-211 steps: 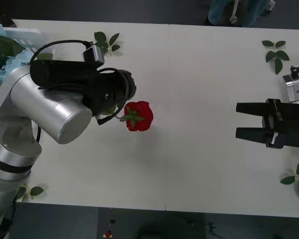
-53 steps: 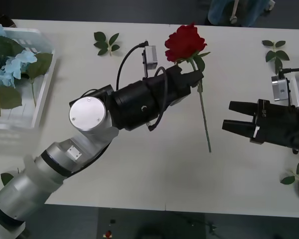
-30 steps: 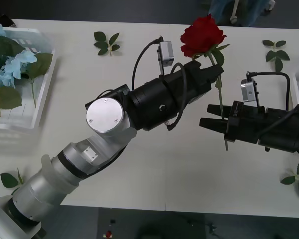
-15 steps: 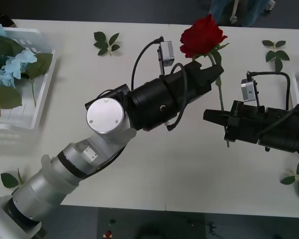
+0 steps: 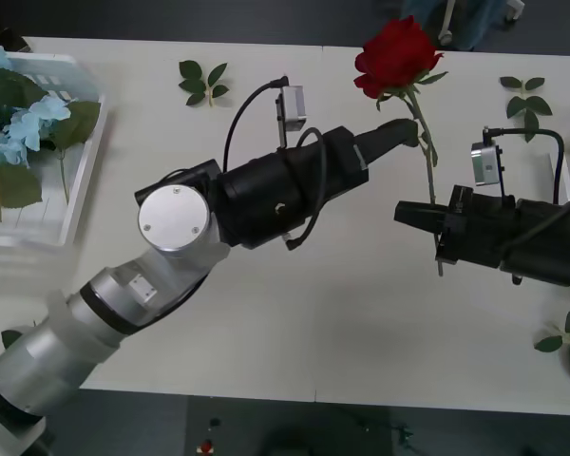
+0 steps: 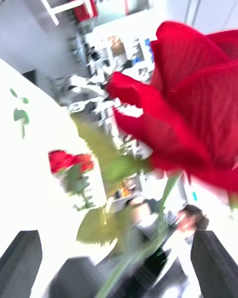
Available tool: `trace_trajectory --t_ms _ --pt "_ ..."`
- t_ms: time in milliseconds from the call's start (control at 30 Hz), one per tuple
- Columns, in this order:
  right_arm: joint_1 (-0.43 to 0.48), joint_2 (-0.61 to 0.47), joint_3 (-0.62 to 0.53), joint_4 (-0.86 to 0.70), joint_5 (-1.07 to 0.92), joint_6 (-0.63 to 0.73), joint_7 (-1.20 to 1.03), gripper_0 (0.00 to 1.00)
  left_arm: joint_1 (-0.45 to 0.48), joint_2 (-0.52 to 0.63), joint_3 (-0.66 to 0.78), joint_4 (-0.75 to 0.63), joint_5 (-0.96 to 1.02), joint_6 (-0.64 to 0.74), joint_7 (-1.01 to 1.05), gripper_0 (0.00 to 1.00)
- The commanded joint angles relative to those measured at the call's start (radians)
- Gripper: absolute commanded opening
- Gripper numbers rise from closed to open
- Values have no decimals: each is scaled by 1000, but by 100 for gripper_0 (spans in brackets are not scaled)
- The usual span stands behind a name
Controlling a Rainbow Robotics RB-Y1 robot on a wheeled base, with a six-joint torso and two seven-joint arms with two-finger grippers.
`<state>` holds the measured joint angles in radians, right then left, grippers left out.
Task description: Put the red flowers into the right box and the blue flowers into the left box
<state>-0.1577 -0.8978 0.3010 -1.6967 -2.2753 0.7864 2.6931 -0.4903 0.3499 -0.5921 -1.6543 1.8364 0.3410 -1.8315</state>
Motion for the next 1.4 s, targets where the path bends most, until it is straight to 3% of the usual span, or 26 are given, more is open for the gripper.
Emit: trace_trajectory --t_ms 33,300,500,867,1000,1233,1400 --pt "-13 -136 -34 -18 -58 -9 12 0 -16 104 86 -25 -78 113 -8 87" --pt "-11 -467 -37 69 -176 -3 -65 0 4 245 360 -25 -236 541 -40 87" --pt "-10 -612 -36 293 -182 80 -78 0 19 434 403 -25 -180 674 -249 87" --pt "4 -698 -36 709 -41 202 -122 0 160 696 359 -58 181 656 -661 87" --pt "7 -696 -36 801 36 237 -177 0 180 773 264 -125 331 533 -798 86" --pt "43 -691 -36 838 115 238 -319 0 170 821 124 -280 455 256 -874 87" --pt "55 -671 -36 838 115 211 -358 0 113 819 74 -326 455 208 -874 87"
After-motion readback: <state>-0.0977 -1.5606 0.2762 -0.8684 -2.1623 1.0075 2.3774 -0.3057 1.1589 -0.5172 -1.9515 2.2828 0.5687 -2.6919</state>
